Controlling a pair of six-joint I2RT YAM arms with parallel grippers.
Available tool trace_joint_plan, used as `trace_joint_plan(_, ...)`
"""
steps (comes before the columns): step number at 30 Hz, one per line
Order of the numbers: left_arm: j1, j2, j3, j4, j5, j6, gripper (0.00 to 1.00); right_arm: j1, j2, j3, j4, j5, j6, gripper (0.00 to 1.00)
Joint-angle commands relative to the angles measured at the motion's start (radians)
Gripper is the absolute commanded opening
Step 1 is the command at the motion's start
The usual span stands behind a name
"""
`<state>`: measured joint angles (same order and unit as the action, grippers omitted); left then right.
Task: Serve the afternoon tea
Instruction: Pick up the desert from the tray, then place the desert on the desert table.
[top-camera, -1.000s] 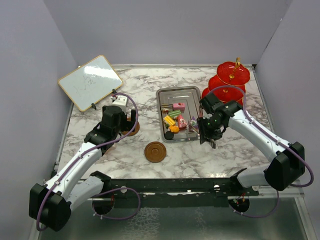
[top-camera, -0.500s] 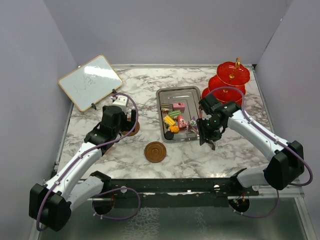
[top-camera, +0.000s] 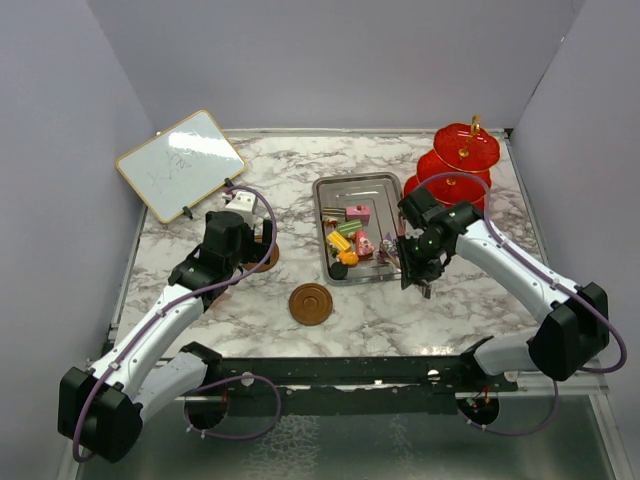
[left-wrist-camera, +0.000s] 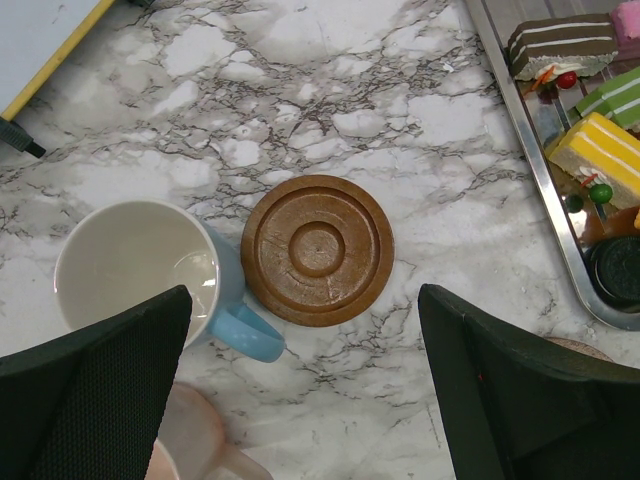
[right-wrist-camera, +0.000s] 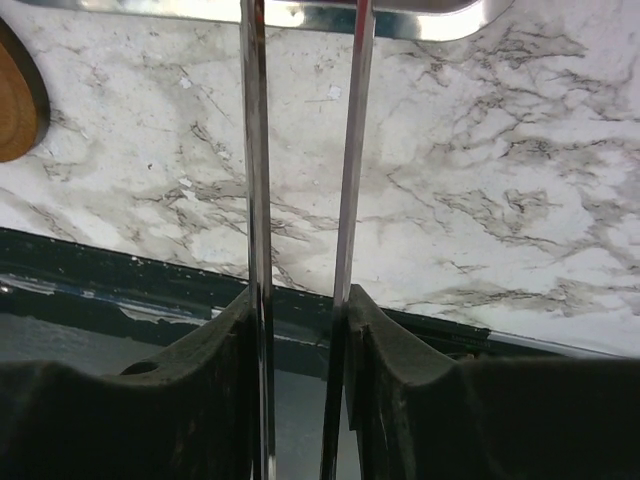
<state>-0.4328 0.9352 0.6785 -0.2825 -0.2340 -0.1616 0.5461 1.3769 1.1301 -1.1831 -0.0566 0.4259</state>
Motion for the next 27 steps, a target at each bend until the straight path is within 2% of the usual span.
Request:
trace_joint_plan(1, 0.005, 0.002, 0.028, -0.004, 0.019, 0.0, 0.99, 0.003, -0.075, 0.084, -0.02, 0.08, 0.045, 0.27)
trace_joint_plan(13, 0.005, -0.01, 0.027, -0.003, 0.02, 0.0, 0.99, -0.004, -0.142, 0.141, -0.121, 0.135, 0.114, 0.25)
trace_joint_plan(27, 0.006, -0.022, 0.026, -0.003, 0.026, -0.002, 0.99, -0.16, -0.162, 0.116, -0.037, 0.103, 0.077, 0.24)
